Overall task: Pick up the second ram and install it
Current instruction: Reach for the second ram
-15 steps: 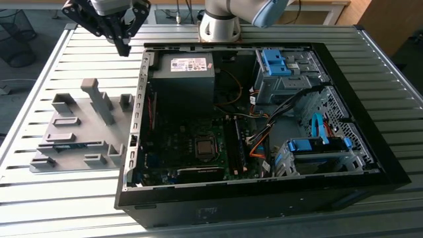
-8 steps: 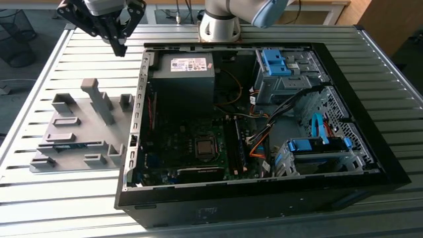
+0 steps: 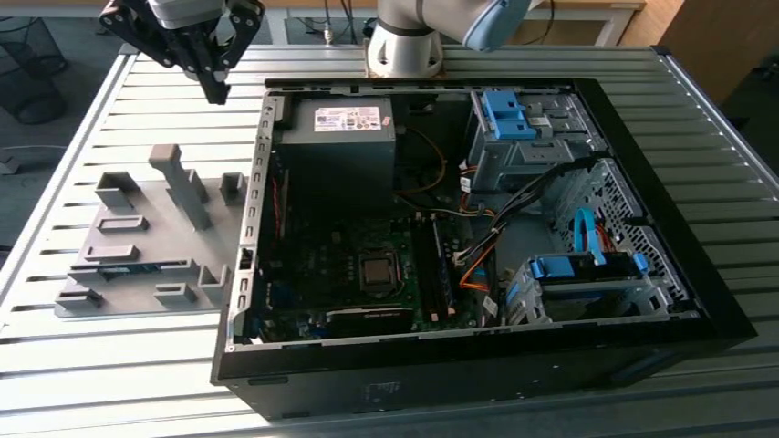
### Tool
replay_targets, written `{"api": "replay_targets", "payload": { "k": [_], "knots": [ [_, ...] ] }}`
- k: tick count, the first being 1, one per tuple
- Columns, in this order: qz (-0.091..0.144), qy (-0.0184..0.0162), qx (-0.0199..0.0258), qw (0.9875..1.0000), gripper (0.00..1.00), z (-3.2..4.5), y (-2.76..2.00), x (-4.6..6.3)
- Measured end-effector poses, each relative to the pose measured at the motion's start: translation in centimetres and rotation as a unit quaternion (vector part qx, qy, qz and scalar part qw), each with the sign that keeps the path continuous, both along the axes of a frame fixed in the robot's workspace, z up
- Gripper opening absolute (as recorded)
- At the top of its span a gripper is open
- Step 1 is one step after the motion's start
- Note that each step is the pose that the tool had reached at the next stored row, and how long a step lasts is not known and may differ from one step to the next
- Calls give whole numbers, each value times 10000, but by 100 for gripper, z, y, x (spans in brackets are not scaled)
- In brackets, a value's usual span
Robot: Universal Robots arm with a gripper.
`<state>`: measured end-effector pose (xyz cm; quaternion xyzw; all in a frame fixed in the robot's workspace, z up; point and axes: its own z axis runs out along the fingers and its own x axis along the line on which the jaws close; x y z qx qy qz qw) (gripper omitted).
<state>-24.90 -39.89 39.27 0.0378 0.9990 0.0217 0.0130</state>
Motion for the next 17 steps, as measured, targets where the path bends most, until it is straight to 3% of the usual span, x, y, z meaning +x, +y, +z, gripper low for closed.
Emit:
{"api": "replay_targets", "payload": {
  "k": [17],
  "knots": [
    [-1, 0, 0, 10000, 10, 0, 0, -43]
  ]
}}
